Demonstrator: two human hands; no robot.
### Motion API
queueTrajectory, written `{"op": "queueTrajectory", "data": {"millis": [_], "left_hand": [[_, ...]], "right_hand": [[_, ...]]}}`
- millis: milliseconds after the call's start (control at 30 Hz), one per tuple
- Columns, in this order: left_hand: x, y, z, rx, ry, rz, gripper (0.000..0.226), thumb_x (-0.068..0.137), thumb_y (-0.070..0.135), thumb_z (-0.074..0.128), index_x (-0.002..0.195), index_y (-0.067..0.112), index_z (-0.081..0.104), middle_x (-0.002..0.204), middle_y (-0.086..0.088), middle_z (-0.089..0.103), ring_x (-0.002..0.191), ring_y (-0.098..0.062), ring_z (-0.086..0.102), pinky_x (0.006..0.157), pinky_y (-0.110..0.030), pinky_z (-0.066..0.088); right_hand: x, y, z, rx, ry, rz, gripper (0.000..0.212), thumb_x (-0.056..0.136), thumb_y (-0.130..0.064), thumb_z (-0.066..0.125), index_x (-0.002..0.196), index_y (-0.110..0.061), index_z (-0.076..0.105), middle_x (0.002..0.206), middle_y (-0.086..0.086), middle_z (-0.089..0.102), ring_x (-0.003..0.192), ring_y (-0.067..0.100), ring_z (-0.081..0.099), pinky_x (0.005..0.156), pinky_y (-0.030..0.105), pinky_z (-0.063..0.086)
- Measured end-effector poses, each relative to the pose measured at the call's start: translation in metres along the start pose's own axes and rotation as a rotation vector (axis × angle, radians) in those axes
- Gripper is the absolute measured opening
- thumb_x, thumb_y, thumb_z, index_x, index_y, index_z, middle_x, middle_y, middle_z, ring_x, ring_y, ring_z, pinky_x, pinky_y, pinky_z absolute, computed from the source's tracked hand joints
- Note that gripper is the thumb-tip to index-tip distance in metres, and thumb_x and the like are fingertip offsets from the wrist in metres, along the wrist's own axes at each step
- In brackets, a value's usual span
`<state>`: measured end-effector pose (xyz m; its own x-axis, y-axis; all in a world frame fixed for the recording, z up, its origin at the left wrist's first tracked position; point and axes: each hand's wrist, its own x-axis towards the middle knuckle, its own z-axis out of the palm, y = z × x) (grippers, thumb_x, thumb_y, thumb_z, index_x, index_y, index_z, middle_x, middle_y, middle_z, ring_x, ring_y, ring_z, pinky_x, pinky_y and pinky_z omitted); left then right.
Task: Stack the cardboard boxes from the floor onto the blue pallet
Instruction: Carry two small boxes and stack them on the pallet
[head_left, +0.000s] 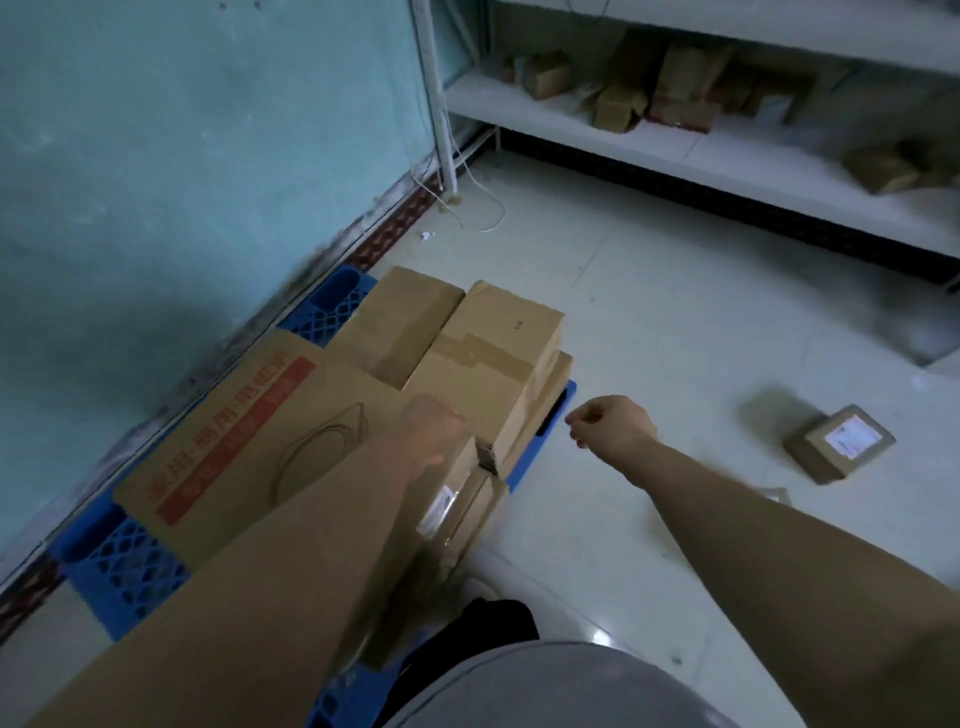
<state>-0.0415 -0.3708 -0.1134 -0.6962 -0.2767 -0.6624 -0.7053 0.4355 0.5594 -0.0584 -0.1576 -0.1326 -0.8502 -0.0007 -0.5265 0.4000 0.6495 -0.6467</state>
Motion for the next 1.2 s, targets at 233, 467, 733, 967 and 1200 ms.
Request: {"op": "queueTrajectory", "data": {"millis": [233,467,733,967,1200], "left_hand": [[-0.037,0.045,0.145,0.193,-0.12,0.094,0.013,0.085,0.005,0.055,0.076,0.013,0.057,0.071,-0.008,0.052,0.068,-0.024,0.052,0.065,-0.031,0.044],[-0.094,0.094,0.289,0.406,-0.305,0.232,0.006,0.086,0.008,0.056,0.09,0.013,0.059,0.087,-0.015,0.059,0.078,-0.025,0.054,0.068,-0.029,0.041],[-0.095,0.129,0.385,0.601,-0.446,0.238,0.008,0.087,0.01,0.057,0.093,0.011,0.062,0.09,-0.014,0.06,0.082,-0.031,0.061,0.073,-0.03,0.049],[-0.025,0.172,0.449,0.726,-0.466,0.188,0.008,0.086,0.013,0.057,0.081,0.019,0.055,0.093,-0.01,0.062,0.078,-0.03,0.058,0.069,-0.026,0.045],[0.065,0.175,0.549,0.855,-0.43,0.177,0.041,0.089,0.017,0.06,0.129,0.014,0.053,0.128,-0.007,0.058,0.107,-0.026,0.056,0.081,-0.023,0.038]], "right_hand": [[-0.061,0.161,-0.083,0.137,0.134,0.214,0.022,0.087,-0.012,0.053,0.081,-0.026,0.068,0.083,-0.003,0.069,0.08,0.02,0.067,0.066,0.025,0.051],[-0.126,0.288,-0.15,0.233,0.327,0.469,0.021,0.09,-0.016,0.052,0.091,-0.02,0.072,0.096,0.005,0.07,0.089,0.025,0.065,0.074,0.031,0.054],[-0.117,0.361,-0.194,0.353,0.361,0.621,0.024,0.089,-0.007,0.052,0.099,-0.015,0.072,0.101,0.005,0.067,0.096,0.024,0.062,0.076,0.029,0.05],[-0.045,0.399,-0.226,0.357,0.347,0.673,0.021,0.091,-0.011,0.053,0.1,-0.016,0.071,0.111,0.002,0.065,0.098,0.022,0.059,0.081,0.029,0.05],[0.051,0.488,-0.237,0.158,0.144,0.683,0.027,0.089,-0.01,0.055,0.111,-0.019,0.069,0.119,0.001,0.064,0.111,0.021,0.058,0.086,0.026,0.046]]}}
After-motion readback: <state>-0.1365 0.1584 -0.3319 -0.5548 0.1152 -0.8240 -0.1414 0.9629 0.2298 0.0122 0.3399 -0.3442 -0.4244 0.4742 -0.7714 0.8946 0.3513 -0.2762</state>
